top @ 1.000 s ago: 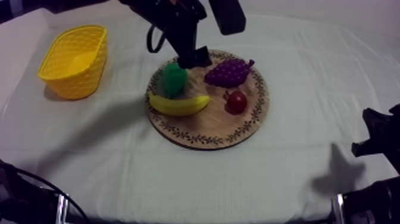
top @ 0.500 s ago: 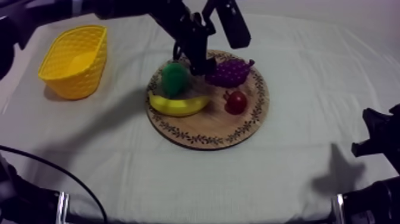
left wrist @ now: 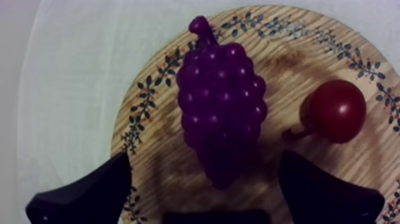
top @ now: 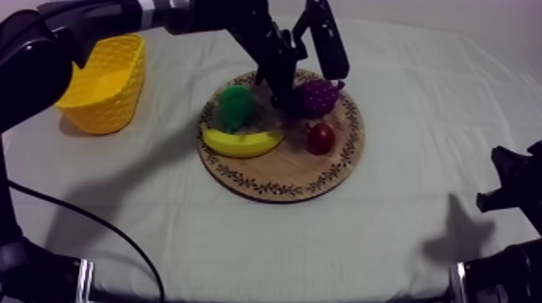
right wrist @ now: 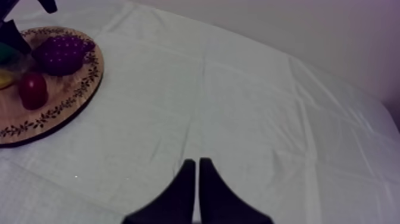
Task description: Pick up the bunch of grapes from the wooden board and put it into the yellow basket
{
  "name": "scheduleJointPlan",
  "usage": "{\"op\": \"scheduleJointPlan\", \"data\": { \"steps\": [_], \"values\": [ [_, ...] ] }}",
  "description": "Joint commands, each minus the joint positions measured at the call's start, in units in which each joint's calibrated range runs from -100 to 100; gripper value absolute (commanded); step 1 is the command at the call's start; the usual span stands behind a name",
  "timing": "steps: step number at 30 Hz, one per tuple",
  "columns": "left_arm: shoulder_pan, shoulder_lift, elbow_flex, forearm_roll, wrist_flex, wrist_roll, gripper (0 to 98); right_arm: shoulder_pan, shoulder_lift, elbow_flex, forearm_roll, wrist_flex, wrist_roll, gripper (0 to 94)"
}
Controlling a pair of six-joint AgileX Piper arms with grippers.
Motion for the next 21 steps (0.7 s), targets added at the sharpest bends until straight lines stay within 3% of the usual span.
{"op": "scheduleJointPlan", "data": {
  "steps": [1,21],
  "values": [
    [0.1,1.6,-2.1,0.44,0.8,-0.5,90.2,0.0,0.0,0.0,0.0,0.0,0.0,0.2],
    [0.8,11.3,-14.9,2.22,5.2,-0.9,82.6,0.0,0.0,0.0,0.0,0.0,0.0,0.2]
  ]
}}
